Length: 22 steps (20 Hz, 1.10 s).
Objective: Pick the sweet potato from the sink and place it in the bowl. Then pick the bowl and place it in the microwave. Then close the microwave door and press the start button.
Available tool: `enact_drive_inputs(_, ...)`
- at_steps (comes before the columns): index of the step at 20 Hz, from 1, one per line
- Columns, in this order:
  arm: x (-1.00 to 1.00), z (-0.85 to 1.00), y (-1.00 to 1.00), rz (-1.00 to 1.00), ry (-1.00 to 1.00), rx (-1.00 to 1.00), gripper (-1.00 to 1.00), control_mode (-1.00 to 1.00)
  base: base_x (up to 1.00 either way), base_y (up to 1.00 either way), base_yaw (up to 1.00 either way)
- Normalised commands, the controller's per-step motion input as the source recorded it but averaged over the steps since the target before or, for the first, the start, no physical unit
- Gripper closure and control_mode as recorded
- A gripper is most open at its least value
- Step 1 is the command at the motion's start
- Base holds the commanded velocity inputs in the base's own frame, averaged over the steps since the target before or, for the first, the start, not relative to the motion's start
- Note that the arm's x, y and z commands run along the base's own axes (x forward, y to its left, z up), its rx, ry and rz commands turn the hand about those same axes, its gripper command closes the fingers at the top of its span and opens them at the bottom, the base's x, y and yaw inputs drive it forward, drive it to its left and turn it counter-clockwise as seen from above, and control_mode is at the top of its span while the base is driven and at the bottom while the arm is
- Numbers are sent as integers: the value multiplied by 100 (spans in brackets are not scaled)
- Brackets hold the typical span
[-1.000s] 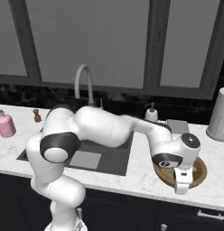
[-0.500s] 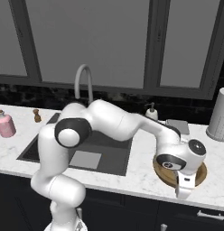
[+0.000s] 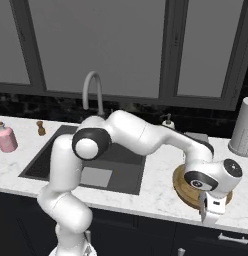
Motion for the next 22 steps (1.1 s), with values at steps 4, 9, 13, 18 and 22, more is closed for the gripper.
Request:
enact_drive_inputs(4, -9, 6, 3, -1, 0, 0, 100, -100, 0, 0, 0)
enact_drive_inputs(9, -39, 46, 34, -4, 0, 0, 100, -100, 0, 0, 0)
enact_drive_inputs(13, -32, 56, 97, -3, -8, -5, 100, -100, 0, 0, 0)
enact_drive_inputs(18, -13, 35, 100, 0, -14, -11, 100, -100, 0, 0, 0)
enact_drive_inputs(22, -14, 40, 100, -2, -19, -9, 100, -100, 0, 0, 0)
